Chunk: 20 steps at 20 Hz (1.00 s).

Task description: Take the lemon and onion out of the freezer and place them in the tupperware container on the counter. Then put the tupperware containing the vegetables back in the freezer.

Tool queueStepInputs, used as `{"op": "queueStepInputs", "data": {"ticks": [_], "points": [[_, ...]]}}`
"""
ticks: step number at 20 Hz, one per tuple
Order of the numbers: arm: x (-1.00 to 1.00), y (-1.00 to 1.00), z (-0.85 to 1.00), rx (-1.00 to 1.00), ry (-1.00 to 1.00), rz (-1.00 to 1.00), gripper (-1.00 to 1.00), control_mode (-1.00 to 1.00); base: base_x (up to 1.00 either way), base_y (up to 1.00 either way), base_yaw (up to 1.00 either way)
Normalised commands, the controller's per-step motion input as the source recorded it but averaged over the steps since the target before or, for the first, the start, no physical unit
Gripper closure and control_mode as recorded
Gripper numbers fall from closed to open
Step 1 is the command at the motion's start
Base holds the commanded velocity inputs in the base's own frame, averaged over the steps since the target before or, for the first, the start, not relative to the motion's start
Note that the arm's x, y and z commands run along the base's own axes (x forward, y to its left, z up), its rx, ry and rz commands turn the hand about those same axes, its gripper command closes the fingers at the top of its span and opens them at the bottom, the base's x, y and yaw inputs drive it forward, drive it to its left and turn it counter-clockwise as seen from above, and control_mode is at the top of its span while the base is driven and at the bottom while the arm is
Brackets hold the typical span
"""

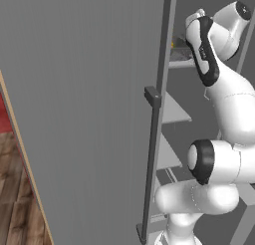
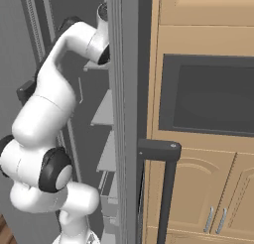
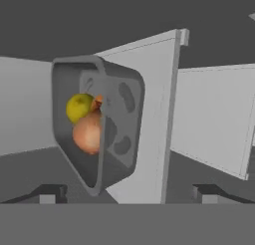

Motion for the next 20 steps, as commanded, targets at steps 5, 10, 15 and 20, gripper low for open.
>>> {"op": "queueStepInputs", "data": {"ticks": [5, 10, 15, 20], "points": [[-1.0, 0.36, -0.12, 0.0, -0.14, -0.07, -1.0, -1.0, 0.0, 0.0, 0.0], [-1.0, 0.39, -0.03, 0.0, -0.07, -0.13, -1.0, -1.0, 0.0, 0.0, 0.0], [-1.0, 0.19, -0.03, 0.0, 0.0, -0.16, -1.0, -1.0, 0.0, 0.0, 0.0], [-0.98, 0.1, -0.19, 0.0, 0.08, -0.17, -1.0, -1.0, 0.0, 0.0, 0.0]]}}
